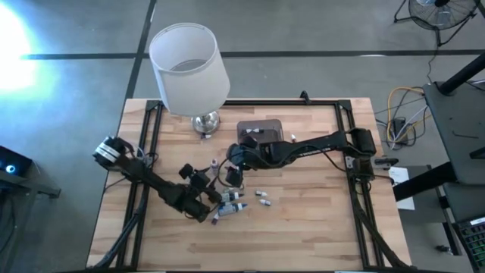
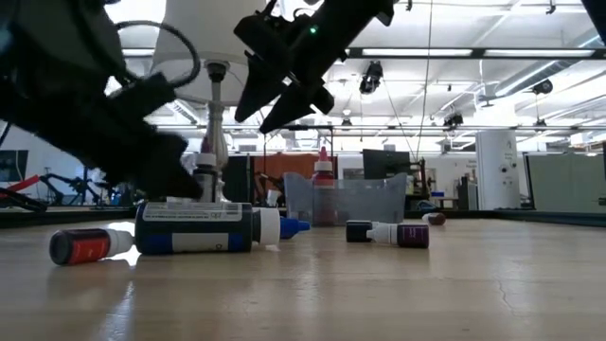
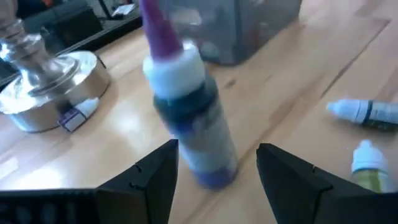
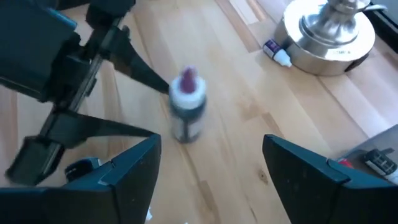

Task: Pick & Place food coloring
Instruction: Put the large purple food coloring bottle into the bin

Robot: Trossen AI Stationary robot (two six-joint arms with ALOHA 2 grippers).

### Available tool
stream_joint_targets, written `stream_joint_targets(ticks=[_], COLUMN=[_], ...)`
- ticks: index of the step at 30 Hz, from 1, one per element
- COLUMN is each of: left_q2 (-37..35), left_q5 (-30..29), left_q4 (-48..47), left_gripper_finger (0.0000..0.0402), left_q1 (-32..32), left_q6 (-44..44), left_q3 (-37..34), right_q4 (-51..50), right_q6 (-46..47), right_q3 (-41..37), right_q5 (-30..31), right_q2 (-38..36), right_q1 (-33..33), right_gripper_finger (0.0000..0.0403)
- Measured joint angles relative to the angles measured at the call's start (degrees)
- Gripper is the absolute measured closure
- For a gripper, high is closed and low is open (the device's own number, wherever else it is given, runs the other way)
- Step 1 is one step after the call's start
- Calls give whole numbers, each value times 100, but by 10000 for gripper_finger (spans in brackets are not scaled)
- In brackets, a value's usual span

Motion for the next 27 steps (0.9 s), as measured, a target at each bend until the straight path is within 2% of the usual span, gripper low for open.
stream_joint_targets(ticks=[9, 13, 19, 27], left_q2=[-216, -298, -311, -318], left_q5=[-39, 68, 230, 416], left_q4=[-905, -1284, -2029, -2245], left_gripper_finger=[207, 207, 207, 207], left_q1=[-354, -615, -1064, -1285], left_q6=[-1045, -1456, -2556, -2794], left_q3=[-91, -70, -76, -78], right_q4=[378, 452, 474, 469], right_q6=[64, 82, 67, -43], right_q3=[-7, 45, 351, 842], right_q5=[-317, -293, -94, -80], right_q2=[298, 608, 890, 1325], right_q1=[35, 37, 33, 26], right_gripper_finger=[122, 123, 123, 122])
